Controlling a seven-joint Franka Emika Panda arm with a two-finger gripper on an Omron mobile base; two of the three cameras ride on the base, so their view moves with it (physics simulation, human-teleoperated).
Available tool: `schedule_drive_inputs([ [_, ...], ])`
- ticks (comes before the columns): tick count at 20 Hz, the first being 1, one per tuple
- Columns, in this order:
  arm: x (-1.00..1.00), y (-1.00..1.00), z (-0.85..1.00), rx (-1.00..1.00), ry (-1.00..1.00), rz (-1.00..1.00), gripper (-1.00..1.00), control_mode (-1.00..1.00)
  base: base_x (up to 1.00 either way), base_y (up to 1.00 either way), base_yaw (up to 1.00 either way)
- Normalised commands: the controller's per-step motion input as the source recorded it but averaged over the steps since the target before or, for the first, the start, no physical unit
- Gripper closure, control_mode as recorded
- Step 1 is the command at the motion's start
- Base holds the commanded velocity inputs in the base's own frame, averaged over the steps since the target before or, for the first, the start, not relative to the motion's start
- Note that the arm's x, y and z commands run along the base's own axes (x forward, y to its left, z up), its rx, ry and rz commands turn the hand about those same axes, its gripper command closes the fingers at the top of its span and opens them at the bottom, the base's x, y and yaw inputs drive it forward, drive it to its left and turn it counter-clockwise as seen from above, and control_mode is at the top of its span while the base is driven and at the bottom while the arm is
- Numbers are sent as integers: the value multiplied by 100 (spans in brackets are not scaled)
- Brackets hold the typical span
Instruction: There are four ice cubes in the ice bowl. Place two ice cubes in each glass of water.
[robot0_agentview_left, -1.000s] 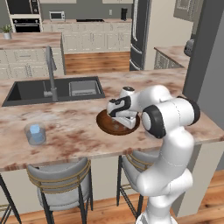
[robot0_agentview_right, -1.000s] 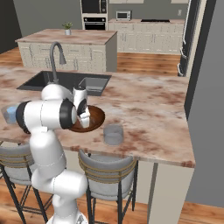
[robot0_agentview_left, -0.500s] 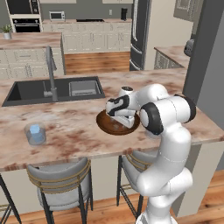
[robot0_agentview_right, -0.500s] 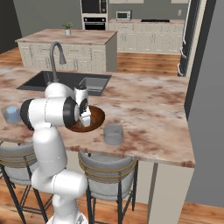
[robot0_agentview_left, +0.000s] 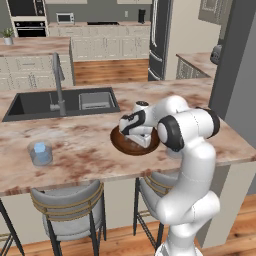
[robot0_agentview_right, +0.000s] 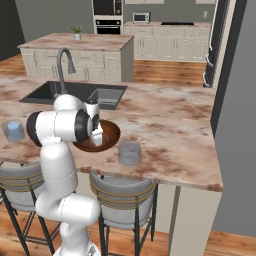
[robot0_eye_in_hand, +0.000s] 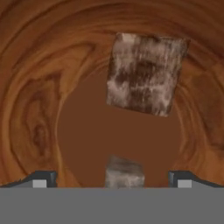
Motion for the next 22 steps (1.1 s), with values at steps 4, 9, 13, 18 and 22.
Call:
schedule_drive_inputs([
  [4,0,0,-18,0,0,0,-100,-100,0,0,0],
  [9,0,0,-19,0,0,0,100,-100,0,0,0],
  [13,0,0,-17,0,0,0,100,-100,0,0,0],
  [18,0,0,-20,0,0,0,100,-100,0,0,0],
  [22,0,0,-20,0,0,0,100,-100,0,0,0],
])
